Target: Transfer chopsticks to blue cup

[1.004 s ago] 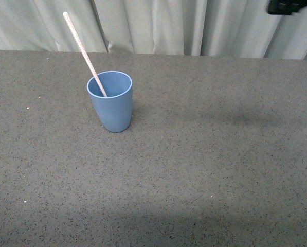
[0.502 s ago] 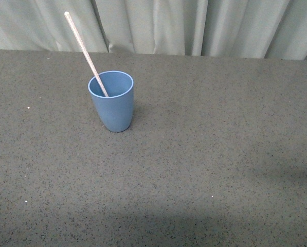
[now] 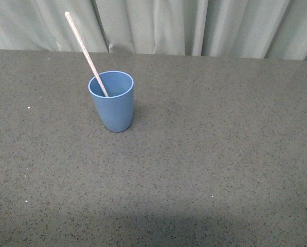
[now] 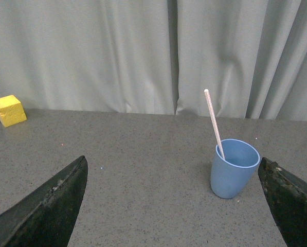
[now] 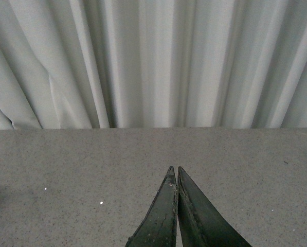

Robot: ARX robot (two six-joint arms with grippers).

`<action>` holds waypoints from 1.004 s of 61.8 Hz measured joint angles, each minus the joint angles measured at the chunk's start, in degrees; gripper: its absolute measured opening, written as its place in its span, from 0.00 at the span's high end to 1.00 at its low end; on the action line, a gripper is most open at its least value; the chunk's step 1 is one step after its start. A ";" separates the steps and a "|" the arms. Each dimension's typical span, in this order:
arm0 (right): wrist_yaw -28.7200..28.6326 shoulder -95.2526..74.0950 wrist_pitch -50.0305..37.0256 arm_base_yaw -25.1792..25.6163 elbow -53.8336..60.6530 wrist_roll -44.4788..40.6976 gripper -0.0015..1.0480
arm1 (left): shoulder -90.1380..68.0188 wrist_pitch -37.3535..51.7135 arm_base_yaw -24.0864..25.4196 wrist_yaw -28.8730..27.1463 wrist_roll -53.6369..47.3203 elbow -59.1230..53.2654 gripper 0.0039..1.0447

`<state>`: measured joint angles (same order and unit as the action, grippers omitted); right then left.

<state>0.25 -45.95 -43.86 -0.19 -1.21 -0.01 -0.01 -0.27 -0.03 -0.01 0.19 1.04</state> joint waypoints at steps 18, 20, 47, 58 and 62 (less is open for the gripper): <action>-0.17 12.55 11.10 0.04 0.94 0.00 0.99 | 0.00 0.00 0.00 -0.02 0.00 0.00 0.06; -0.17 13.57 12.04 0.04 0.94 0.00 0.99 | 0.00 0.00 0.00 -0.02 0.00 0.00 0.06; -0.17 26.84 24.59 0.04 0.96 0.00 0.99 | 0.00 0.00 0.00 0.00 0.00 0.00 0.06; -0.20 30.45 28.15 0.04 0.96 0.00 0.99 | 0.00 0.00 0.00 0.00 0.00 0.00 0.06; -0.20 31.56 29.22 0.04 0.96 0.00 0.99 | 0.00 0.00 0.00 -0.02 0.00 0.00 0.06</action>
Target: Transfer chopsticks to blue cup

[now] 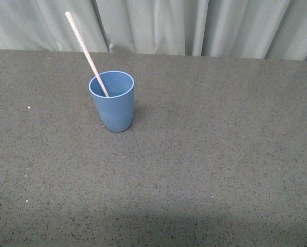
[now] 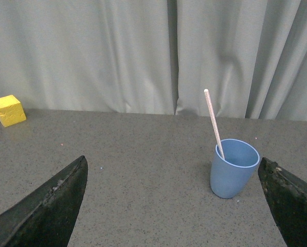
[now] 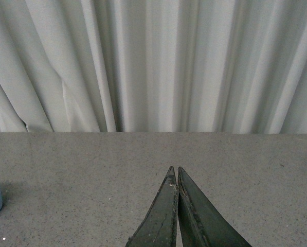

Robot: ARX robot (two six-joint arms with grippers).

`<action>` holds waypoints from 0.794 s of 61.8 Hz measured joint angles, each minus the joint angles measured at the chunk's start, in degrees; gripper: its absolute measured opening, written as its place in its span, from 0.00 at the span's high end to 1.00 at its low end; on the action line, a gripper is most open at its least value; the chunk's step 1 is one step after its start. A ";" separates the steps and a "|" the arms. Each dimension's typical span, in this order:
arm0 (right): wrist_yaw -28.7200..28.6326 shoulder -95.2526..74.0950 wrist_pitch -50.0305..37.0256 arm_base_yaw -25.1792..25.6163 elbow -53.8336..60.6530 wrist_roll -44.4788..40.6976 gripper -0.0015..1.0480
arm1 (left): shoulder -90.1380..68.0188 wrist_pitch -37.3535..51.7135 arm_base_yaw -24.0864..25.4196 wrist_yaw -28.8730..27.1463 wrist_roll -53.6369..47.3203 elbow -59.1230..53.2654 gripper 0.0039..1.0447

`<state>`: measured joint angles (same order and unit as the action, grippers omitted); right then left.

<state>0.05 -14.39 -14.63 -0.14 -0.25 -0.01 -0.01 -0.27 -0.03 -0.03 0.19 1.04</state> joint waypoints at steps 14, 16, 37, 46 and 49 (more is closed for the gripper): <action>0.00 3.78 3.80 0.00 0.00 0.00 0.99 | 0.00 0.00 0.00 0.00 0.00 0.00 0.06; 0.00 4.17 4.20 0.00 0.00 0.00 0.99 | 0.00 0.00 0.00 0.02 0.00 0.00 0.06; -0.13 14.14 14.53 0.00 -0.04 -0.04 0.96 | 0.00 0.00 0.00 0.02 0.00 0.00 0.06; -0.15 14.14 14.56 0.00 -0.04 -0.04 0.70 | 0.00 0.00 0.00 0.02 0.00 0.00 0.06; -0.13 14.14 14.56 0.00 -0.04 -0.04 0.62 | 0.00 0.00 0.00 0.02 0.00 0.00 0.06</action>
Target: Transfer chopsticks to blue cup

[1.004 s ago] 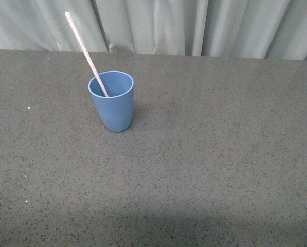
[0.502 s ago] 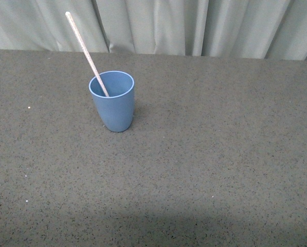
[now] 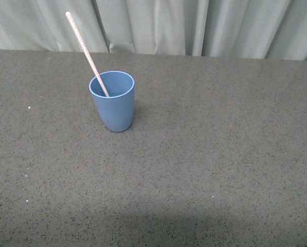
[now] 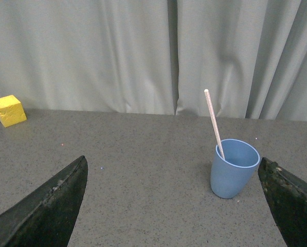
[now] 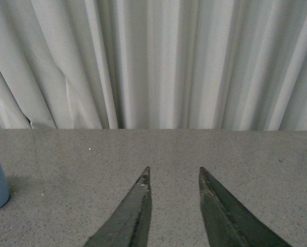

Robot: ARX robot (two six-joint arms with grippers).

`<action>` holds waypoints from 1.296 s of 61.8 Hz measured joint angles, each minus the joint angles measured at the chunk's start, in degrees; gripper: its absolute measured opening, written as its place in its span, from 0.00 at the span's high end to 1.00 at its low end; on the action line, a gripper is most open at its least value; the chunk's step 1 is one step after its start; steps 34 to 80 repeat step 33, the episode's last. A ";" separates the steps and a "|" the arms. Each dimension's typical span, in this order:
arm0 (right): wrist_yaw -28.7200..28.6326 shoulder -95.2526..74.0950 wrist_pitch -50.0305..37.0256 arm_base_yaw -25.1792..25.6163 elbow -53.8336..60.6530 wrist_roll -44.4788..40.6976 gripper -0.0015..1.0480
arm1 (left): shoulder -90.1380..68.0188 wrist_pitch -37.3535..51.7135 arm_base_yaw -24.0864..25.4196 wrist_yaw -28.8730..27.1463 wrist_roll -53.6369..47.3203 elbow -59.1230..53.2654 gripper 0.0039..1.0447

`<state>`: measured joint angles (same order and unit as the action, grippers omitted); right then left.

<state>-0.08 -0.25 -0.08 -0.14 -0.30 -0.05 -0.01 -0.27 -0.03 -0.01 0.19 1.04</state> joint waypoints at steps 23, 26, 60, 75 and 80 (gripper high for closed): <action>0.00 0.00 -0.02 0.00 0.00 0.04 0.10 | 0.00 0.00 0.00 0.00 0.00 0.00 0.06; 0.00 0.00 -0.02 0.00 0.00 0.04 0.09 | 0.00 0.00 0.00 0.00 0.00 0.00 0.06; 0.00 0.00 -0.02 0.00 0.00 0.04 0.09 | 0.00 0.00 0.00 0.00 0.00 0.00 0.06; 0.00 0.00 -0.02 0.00 0.00 0.04 0.09 | 0.00 0.00 0.00 0.00 0.00 0.00 0.06; 0.00 0.00 -0.02 0.00 0.00 0.04 0.09 | 0.00 0.00 0.00 0.00 0.00 0.00 0.06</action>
